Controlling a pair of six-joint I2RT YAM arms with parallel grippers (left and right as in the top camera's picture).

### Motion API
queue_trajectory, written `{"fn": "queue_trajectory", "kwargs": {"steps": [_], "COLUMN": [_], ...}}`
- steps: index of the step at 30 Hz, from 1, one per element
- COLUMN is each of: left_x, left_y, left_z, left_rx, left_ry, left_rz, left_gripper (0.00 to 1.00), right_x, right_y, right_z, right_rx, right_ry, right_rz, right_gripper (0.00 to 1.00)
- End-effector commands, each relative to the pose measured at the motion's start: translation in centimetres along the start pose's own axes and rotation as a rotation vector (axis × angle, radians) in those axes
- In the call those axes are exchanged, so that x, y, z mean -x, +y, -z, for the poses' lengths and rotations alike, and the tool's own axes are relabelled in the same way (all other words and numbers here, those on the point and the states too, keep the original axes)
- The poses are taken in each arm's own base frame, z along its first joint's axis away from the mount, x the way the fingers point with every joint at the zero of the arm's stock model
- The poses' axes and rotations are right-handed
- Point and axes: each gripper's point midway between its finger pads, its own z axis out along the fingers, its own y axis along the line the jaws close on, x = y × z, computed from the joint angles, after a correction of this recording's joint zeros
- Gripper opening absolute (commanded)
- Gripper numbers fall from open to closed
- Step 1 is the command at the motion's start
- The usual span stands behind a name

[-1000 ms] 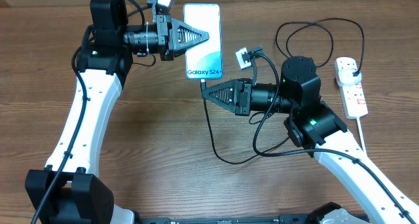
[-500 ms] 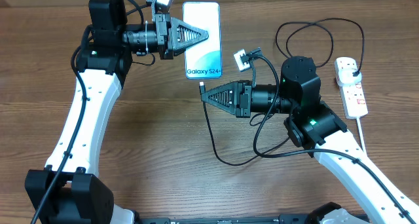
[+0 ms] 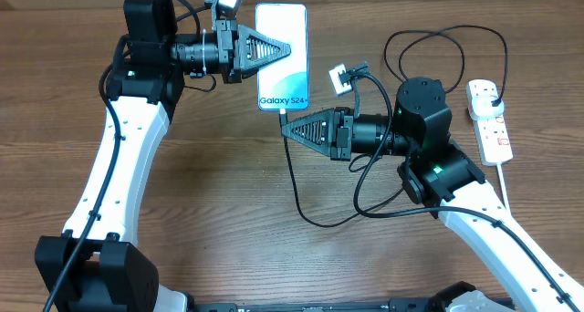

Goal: Plug charger to phone and switch on socket
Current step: 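Push the USB-C plug up into the phone's bottom port with the right gripper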

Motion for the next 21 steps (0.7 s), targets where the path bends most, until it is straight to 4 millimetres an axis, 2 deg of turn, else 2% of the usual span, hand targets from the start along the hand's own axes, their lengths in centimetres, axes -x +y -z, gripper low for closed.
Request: {"fn": "queue_trajectory", "kwargs": {"steps": [1,7,21], "left_x": [-0.52,-0.18,-0.19], "left_y": [-1.26,-1.02,-1.03], "left_z": [0.36,0.36,0.36], "left_rx": [-0.028,-0.015,-0.015], "left_ry": [0.027,0.008,0.009], "left_rz": [-0.016,0.038,0.037], "left_gripper": [0.04,0.04,0.04], "right_x": [0.46,0.01,0.44], "right_y": [-0.09,-0.09,0.2], "right_z": [0.12,0.12,0.12], "right_rx": [-0.009,-0.003,0.004], "right_ry": [-0.015,0.007,-0.01], "right_rz": [-0.01,-0.027,-0.032], "right_gripper": [0.04,0.04,0.04]}}
